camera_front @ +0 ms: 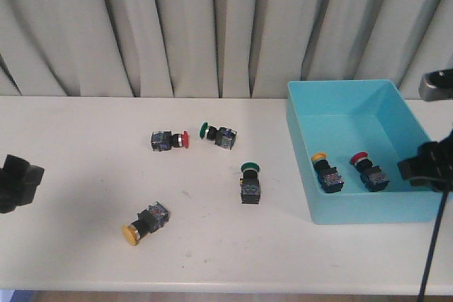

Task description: Pick red and yellow buttons and place in box

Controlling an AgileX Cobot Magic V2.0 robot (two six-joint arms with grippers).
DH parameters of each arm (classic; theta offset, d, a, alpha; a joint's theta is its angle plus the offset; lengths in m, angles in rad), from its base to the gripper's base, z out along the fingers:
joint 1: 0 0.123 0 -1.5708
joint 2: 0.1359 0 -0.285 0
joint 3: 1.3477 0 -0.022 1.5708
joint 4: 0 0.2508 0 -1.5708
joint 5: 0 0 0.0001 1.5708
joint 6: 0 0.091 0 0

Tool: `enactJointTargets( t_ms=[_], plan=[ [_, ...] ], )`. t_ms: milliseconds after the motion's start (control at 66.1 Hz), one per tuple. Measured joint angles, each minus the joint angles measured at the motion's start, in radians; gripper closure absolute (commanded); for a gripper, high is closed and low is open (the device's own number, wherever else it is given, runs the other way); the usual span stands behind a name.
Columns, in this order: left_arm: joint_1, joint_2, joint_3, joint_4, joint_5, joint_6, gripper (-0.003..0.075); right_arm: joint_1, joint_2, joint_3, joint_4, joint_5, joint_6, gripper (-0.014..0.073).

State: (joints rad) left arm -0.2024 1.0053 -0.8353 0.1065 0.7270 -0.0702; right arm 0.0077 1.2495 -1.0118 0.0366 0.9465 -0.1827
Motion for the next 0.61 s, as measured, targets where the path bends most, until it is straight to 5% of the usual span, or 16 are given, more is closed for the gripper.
enactJointTargets(
  t_ms=[363, 605],
  plan=[
    [0.015, -0.152, 0.153, 0.038, -0.058, -0.04, 0.013, 0.0, -0.395, 0.337, -0.027, -0.098, 0.032, 0.0227],
    [0.015, -0.156, 0.159, 0.048, -0.076, -0.041, 0.0144, 0.0, -0.62, 0.407, -0.026, -0.156, 0.035, 0.0274]
  ],
)
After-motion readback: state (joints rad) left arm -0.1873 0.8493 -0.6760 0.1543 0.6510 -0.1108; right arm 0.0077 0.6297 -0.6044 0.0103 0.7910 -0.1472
